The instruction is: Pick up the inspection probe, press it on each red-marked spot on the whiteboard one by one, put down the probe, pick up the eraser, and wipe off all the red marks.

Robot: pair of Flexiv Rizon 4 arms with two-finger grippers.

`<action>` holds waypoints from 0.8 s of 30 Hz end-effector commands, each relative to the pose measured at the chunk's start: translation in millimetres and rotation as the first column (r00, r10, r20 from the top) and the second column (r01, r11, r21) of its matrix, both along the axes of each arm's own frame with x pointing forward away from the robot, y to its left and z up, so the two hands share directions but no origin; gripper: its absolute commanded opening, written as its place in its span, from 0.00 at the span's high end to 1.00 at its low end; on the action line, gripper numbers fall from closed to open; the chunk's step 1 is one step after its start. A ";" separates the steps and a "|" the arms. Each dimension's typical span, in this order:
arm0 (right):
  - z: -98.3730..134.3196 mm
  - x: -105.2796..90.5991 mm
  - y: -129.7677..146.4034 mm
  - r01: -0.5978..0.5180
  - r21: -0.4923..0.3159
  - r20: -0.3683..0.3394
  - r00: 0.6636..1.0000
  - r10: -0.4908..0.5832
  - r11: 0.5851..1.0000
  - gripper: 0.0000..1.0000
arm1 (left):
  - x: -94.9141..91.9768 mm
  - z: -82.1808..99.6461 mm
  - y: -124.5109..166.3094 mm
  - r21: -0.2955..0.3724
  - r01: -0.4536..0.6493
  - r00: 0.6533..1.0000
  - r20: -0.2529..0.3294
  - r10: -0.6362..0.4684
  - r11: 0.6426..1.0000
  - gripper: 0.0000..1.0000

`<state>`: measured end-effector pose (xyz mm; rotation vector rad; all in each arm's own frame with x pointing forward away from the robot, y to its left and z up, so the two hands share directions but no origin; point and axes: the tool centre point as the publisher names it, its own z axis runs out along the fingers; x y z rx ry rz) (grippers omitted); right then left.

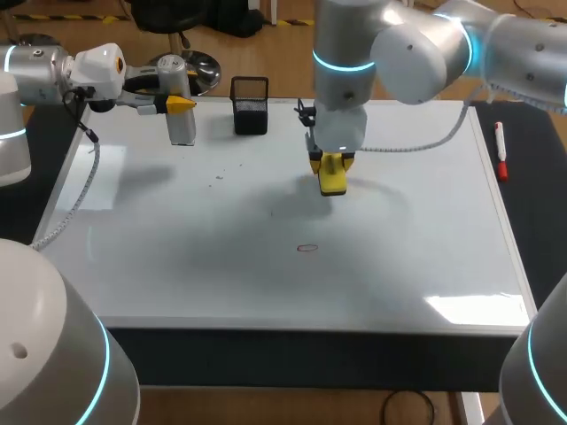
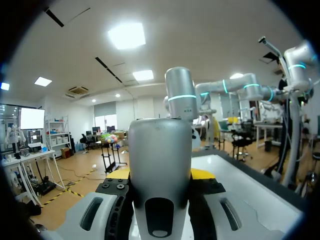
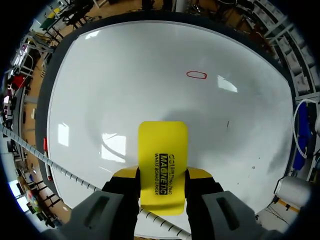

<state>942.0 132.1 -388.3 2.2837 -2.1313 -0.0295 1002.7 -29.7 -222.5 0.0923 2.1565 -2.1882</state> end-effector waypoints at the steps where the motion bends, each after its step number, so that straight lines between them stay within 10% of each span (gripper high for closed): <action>1: -13.3 7.5 12.0 -0.008 0.005 -0.018 1.000 0.008 1.000 1.00 | -1.9 1.5 -0.7 0.001 -0.006 1.000 0.002 0.006 1.000 1.00; 24: -48.7 17.7 24.1 0.011 0.020 -0.101 0.995 -0.009 1.000 1.00 | -1.9 1.5 -0.7 0.001 -0.006 1.000 0.002 0.006 1.000 1.00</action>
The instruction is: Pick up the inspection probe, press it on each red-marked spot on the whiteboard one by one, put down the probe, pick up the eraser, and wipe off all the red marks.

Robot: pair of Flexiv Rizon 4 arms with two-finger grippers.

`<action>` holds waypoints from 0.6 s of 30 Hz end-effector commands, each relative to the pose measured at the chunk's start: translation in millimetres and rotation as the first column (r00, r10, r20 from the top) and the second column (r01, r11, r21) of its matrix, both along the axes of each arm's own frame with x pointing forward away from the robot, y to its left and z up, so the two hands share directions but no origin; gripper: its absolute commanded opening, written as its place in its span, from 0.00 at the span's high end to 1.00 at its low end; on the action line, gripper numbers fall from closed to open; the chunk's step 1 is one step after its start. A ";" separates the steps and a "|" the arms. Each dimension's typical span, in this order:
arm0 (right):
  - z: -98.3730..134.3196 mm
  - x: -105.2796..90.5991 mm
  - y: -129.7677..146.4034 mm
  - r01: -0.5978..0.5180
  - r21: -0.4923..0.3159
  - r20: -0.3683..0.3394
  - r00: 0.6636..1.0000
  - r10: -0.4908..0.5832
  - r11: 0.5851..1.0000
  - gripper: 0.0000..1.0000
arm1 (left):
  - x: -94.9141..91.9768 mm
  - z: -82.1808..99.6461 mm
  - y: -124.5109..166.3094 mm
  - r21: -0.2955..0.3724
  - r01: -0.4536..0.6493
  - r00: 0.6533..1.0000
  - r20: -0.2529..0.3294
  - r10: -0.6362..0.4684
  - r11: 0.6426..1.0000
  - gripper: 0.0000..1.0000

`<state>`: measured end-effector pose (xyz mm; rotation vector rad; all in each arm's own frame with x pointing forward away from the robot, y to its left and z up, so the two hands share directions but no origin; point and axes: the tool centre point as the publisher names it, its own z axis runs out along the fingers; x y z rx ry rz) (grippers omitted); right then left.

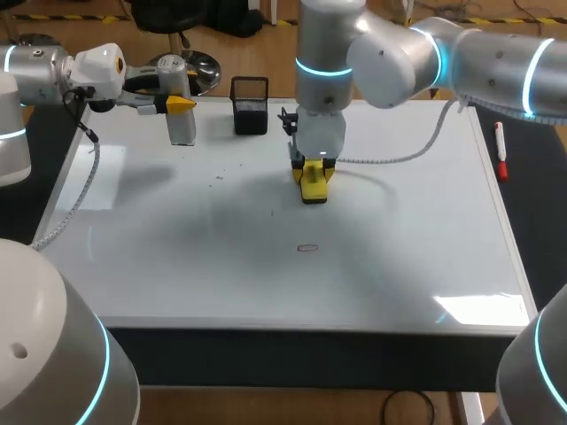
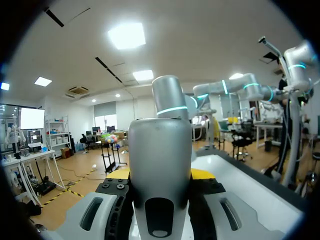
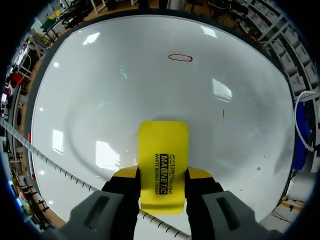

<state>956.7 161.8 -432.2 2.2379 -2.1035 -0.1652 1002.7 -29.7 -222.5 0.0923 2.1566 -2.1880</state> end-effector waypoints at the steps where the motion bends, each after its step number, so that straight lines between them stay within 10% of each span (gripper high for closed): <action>1: -5.0 3.0 -7.8 0.006 -0.008 -0.004 1.000 -0.006 1.000 1.00 | -1.9 1.5 -0.7 0.001 -0.006 1.000 0.002 0.006 1.000 1.00; 18: -17.6 -4.5 -64.0 0.090 -0.061 -0.043 0.995 -0.093 0.994 1.00 | -1.9 1.5 -0.7 0.001 -0.006 1.000 0.002 0.006 1.000 1.00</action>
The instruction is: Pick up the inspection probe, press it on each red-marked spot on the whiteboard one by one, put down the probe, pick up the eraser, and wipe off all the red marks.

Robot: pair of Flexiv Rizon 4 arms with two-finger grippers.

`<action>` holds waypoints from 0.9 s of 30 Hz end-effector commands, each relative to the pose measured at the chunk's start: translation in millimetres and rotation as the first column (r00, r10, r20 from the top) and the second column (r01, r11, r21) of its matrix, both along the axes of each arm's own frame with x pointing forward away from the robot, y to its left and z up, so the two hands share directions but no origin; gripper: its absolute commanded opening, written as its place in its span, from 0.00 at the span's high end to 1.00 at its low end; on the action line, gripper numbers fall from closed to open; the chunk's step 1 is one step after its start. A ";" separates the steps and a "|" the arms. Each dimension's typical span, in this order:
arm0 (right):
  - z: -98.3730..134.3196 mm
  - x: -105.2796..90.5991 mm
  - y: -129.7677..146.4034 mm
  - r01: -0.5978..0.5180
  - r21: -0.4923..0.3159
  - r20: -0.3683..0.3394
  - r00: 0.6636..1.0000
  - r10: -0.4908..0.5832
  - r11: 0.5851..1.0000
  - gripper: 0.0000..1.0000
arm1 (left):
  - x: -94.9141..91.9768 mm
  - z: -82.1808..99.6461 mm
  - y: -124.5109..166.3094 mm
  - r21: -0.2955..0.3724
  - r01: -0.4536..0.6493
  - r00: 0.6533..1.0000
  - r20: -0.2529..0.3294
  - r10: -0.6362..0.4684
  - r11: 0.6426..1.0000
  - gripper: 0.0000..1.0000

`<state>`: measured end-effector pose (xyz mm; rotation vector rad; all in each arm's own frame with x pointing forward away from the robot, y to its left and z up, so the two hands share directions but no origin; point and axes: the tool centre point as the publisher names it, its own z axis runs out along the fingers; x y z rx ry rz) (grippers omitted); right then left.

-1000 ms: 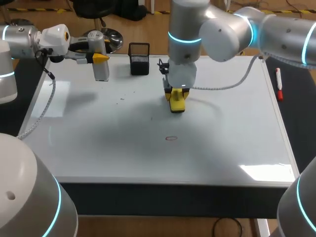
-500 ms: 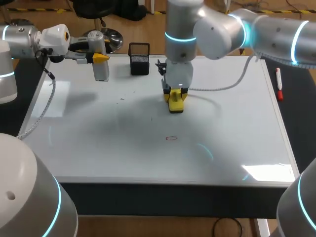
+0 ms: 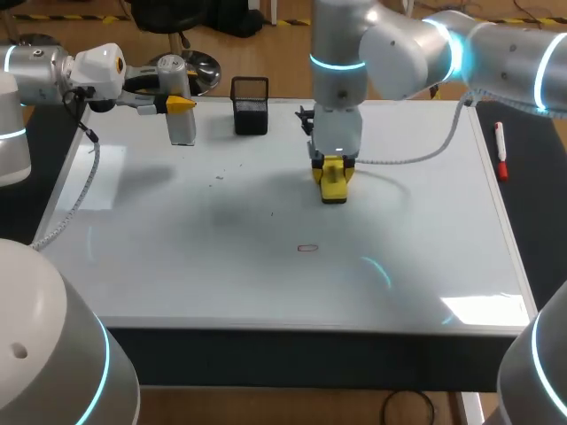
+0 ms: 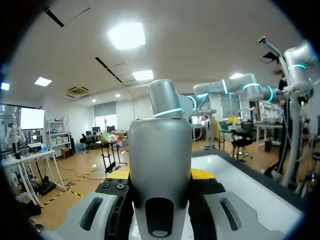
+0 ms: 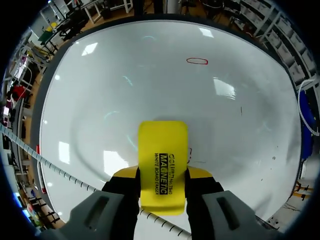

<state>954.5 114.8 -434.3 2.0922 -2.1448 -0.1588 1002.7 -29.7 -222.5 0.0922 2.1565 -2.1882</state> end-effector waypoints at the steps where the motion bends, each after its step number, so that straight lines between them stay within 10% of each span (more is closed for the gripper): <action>1: -14.4 -3.0 -19.0 0.010 0.001 0.007 1.000 -0.010 1.000 1.00 | -1.9 1.5 -0.7 0.001 -0.006 1.000 0.002 0.006 1.000 1.00; 27: 48.7 -6.0 -45.0 0.037 0.013 0.129 0.991 -0.038 0.999 1.00 | -1.9 1.5 -0.7 0.001 -0.006 1.000 0.002 0.006 1.000 1.00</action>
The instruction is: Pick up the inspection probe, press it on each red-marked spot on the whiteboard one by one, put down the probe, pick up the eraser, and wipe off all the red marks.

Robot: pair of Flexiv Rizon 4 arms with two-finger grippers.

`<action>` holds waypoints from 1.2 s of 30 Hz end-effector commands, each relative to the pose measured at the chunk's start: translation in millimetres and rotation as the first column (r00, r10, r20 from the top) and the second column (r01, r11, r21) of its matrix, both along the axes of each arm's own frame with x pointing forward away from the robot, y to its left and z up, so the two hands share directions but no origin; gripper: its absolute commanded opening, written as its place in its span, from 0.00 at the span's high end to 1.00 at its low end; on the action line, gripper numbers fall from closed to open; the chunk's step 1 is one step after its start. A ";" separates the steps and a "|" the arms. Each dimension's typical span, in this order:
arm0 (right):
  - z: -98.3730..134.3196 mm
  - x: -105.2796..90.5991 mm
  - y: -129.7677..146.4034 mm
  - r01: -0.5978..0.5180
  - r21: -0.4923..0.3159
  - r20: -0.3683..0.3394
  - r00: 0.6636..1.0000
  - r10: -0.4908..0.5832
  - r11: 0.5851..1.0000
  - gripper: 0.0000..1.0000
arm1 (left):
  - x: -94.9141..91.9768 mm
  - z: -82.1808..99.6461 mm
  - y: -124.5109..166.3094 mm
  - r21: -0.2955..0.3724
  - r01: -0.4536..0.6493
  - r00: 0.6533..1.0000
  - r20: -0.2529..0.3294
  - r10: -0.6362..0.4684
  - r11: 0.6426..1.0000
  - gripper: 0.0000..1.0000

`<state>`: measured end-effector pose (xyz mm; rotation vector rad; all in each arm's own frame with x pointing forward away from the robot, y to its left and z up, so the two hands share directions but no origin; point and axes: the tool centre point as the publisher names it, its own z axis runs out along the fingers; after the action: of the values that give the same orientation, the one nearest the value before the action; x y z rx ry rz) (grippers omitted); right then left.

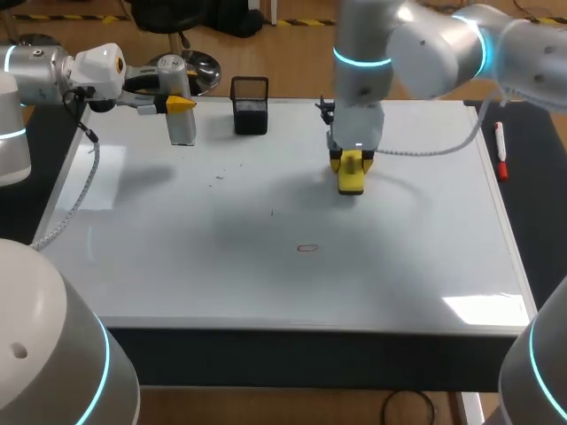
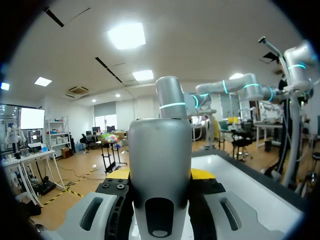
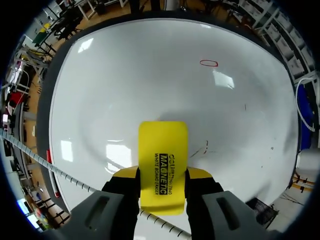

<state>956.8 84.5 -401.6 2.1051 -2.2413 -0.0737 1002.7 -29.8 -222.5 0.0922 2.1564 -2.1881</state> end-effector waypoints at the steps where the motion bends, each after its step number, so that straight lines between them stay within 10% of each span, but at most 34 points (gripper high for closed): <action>1: 16.4 -7.7 -17.1 0.002 0.000 0.035 0.999 -0.002 1.000 1.00 | -1.9 1.5 -0.7 0.001 -0.006 1.000 0.002 0.006 1.000 1.00; 36: 22.0 97.1 -152.7 0.304 -0.030 0.013 0.953 -0.303 0.952 1.00 | -1.9 1.5 -0.7 0.001 -0.006 1.000 0.002 0.006 1.000 1.00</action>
<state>1042.9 -65.3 -378.2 1.7473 -2.5472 -0.0247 1002.7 -29.8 -222.5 0.0921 2.1564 -2.1881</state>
